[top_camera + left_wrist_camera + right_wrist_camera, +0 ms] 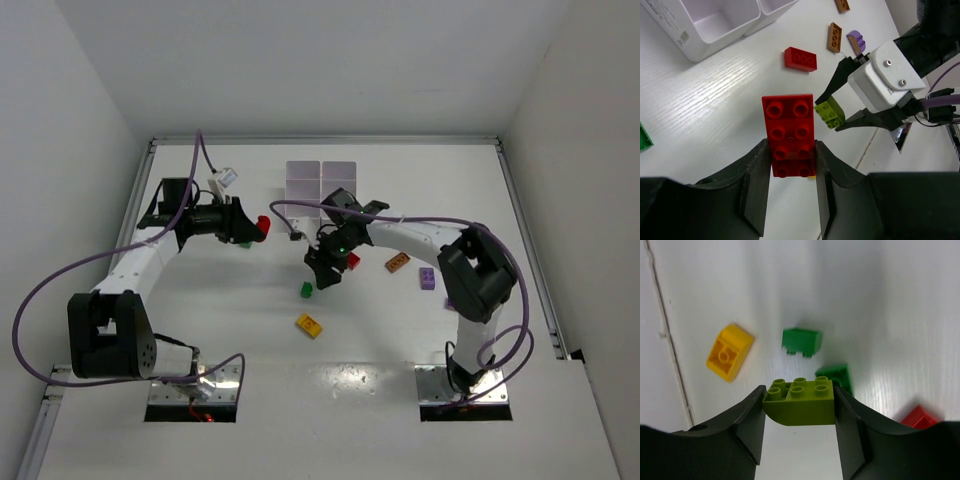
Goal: Sort the legos into containers by color
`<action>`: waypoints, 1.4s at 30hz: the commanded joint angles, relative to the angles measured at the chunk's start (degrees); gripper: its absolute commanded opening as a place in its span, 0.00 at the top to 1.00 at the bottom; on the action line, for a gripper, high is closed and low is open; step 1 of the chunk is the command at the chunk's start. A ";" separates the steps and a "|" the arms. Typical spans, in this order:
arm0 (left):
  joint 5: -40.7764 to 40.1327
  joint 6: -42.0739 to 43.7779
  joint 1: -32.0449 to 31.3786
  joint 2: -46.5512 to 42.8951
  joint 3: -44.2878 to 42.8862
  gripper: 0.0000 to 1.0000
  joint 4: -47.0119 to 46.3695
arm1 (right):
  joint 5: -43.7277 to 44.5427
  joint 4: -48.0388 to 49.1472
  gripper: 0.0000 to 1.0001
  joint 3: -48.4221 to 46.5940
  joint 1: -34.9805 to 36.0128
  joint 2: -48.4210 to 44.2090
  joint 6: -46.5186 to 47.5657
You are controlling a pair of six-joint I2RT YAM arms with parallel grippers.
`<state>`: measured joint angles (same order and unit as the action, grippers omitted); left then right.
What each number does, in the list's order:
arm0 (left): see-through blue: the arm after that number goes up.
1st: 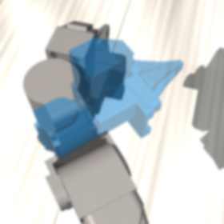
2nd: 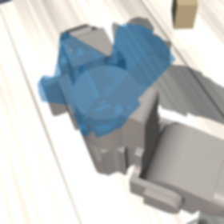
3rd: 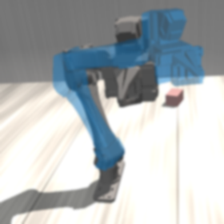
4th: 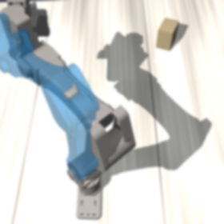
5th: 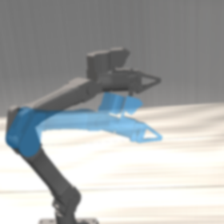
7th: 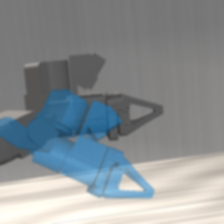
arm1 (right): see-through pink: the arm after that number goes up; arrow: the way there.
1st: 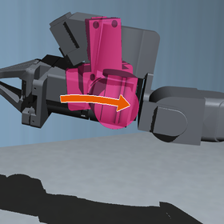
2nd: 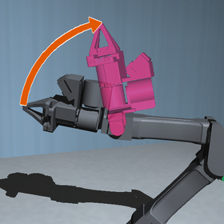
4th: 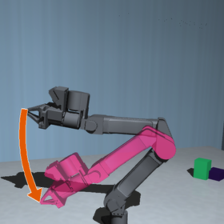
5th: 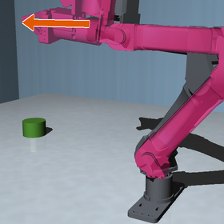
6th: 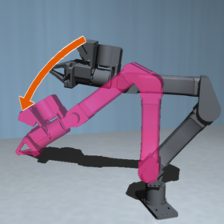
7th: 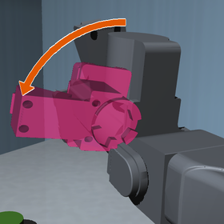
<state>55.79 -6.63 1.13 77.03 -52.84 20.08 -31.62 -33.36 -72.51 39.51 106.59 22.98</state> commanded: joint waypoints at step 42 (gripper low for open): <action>-3.49 3.02 -0.07 1.45 -3.67 0.91 -0.56 | 3.69 11.57 0.07 -0.09 -25.71 -4.44 -7.43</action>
<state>51.92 -4.99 1.10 78.91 -54.83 20.29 -17.58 -23.64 -72.95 13.15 108.97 13.96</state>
